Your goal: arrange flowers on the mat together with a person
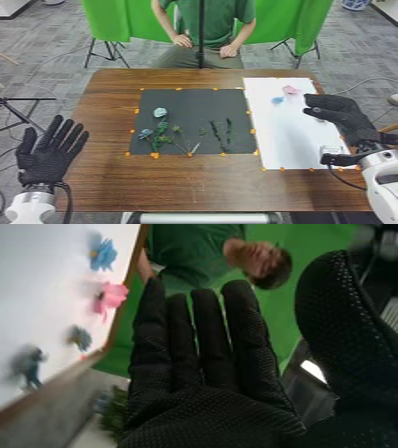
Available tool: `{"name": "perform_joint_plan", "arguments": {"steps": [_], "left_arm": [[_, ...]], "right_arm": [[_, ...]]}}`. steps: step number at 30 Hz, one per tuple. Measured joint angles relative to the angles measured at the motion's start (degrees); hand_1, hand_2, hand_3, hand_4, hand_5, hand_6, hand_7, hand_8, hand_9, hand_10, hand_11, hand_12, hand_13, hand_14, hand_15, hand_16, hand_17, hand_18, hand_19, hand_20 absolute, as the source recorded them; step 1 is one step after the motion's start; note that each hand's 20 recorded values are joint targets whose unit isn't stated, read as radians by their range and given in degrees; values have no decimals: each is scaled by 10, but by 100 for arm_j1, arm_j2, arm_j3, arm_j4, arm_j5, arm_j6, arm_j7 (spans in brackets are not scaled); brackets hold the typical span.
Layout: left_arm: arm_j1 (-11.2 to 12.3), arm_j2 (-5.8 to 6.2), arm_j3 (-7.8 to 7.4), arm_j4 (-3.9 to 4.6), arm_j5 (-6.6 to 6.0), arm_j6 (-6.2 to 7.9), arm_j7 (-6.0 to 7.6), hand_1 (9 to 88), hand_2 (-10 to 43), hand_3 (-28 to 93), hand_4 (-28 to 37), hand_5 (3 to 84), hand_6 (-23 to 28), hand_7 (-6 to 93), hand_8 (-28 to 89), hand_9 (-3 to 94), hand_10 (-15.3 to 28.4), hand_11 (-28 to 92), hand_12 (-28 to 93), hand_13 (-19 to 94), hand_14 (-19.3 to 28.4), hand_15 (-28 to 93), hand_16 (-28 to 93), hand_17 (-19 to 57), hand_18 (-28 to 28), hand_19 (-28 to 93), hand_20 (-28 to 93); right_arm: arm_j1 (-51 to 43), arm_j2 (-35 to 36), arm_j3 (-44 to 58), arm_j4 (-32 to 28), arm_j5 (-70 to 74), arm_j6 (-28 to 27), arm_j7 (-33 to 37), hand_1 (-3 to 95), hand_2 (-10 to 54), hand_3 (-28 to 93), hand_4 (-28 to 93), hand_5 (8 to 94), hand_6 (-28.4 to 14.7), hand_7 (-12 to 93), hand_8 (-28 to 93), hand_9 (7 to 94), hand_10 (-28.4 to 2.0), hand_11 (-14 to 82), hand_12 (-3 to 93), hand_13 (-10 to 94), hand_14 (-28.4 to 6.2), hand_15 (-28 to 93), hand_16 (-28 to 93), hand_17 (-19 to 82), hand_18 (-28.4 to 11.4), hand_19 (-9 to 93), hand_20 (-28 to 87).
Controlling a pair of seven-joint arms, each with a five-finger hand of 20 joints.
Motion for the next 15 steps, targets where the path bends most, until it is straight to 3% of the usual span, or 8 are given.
{"name": "perform_joint_plan", "arguments": {"steps": [8,15], "left_arm": [[-9,-14,26,4,0,6,-6,255,109,689,-283,450,69,76,-82,414,137,145,84,316,157,313,-68,-22,135,310,133],[-9,-23,36,12,0,23,-1,256,110,688,-283,450,68,76,-82,412,137,143,83,315,159,317,-68,-25,136,313,135]], "right_arm": [[159,153,5,97,-1471,51,331,425,-95,743,-276,487,-3,175,-126,450,-92,55,119,352,-72,114,87,293,-78,3,343],[710,600,-645,657,-2435,687,787,460,-95,762,-280,489,2,189,-136,458,-89,57,118,369,-72,123,84,304,-75,31,353]]}}
